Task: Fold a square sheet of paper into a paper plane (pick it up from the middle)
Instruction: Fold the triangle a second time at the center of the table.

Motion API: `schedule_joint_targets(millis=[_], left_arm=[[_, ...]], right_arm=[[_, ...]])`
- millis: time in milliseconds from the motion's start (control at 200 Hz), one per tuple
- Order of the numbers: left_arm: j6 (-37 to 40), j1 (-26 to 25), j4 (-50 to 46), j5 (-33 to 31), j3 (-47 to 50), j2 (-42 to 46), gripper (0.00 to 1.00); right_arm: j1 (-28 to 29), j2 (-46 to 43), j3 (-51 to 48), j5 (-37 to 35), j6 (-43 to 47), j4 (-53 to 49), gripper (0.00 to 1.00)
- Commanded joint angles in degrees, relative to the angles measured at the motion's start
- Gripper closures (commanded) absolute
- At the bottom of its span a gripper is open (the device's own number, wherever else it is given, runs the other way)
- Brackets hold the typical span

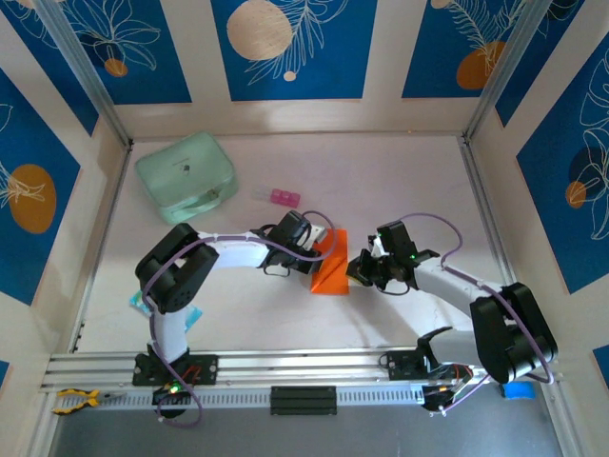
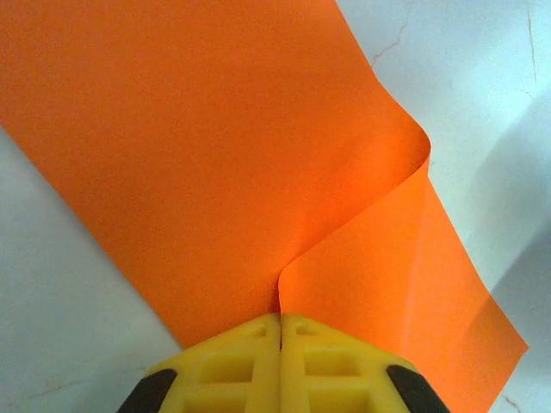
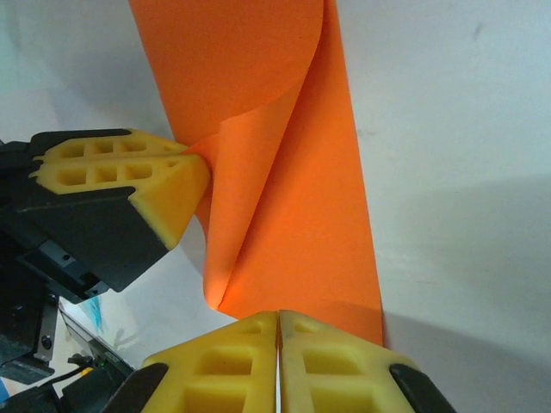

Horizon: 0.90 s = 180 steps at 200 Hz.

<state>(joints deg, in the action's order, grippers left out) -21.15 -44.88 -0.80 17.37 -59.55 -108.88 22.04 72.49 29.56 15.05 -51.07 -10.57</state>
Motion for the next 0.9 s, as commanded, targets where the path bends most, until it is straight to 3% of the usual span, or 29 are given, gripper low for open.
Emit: schedule_joint_targets(millis=[0,350,565,895], left_arm=[[-2.72,0.59,-4.05,-1.98,0.74,-0.45,0.98],[-4.61,0.04,-3.67,-2.16,2.14,0.64,0.97],[-3.69,0.05,-3.95,-2.43,1.76,0.12,0.97],[-2.04,0.1,-3.95,-2.38,1.39,-0.28,0.97]], right_arm=[[-0.22,-1.83,-0.02,1.63,-1.03,-0.55,0.9],[1.26,-0.29,-0.98,4.6,-4.28,6.26,0.92],[4.95,6.04,1.13,2.43,-8.13,12.84,1.0],[7.58,12.39,4.07,0.33,-9.84,16.32,1.0]])
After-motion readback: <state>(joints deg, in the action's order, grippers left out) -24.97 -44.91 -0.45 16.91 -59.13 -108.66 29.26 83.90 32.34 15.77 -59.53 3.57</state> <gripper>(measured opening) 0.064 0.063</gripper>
